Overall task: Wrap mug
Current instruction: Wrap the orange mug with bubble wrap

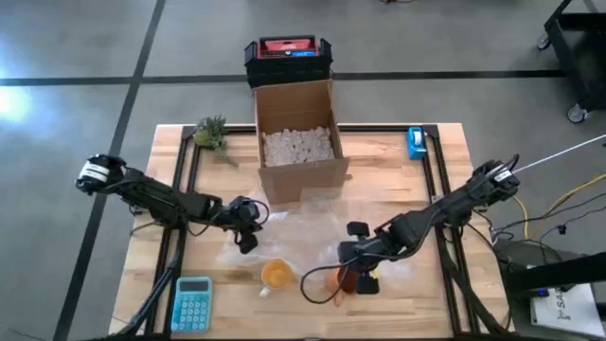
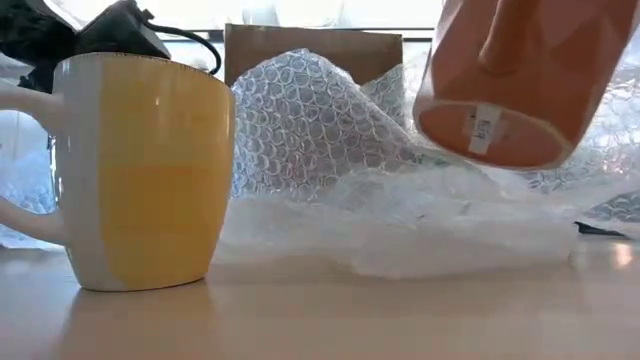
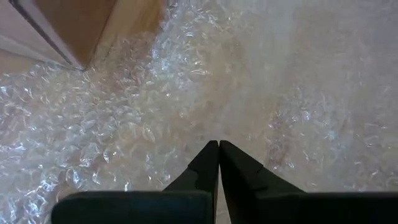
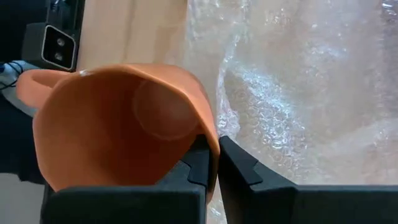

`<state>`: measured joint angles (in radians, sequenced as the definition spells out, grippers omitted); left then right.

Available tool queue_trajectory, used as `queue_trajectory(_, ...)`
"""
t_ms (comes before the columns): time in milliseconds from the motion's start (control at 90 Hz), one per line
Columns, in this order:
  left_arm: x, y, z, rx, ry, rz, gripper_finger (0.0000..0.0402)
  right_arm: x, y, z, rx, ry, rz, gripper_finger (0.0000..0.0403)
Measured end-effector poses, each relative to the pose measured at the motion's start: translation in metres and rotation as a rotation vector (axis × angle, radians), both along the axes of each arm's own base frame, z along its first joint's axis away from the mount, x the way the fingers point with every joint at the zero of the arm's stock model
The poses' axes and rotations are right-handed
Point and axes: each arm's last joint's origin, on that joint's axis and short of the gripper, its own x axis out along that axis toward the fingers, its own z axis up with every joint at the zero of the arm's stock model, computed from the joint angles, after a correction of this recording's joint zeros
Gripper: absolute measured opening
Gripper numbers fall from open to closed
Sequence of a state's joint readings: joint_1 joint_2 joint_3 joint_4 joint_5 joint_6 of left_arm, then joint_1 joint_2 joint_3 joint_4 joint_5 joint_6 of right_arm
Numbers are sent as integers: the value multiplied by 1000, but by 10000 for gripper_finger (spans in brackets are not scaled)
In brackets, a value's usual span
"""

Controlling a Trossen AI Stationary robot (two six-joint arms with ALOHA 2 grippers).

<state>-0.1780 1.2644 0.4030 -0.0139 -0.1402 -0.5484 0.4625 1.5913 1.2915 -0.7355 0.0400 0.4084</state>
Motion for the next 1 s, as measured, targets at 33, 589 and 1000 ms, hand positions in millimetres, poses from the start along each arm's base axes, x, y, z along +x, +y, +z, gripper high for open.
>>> queue_trajectory(33, 0, 0, 0, 0, 0, 0, 0, 0, 0, 0, 1, 2, 1, 0)
queue_trajectory(589, 2, 0, 2, -5, -24, 0, 0, -7, 10, 24, 39, -49, 45, 0)
queue_trajectory(1000, 2, 0, 2, -6, -31, 0, 0, -7, 13, 37, 53, -97, 42, 0)
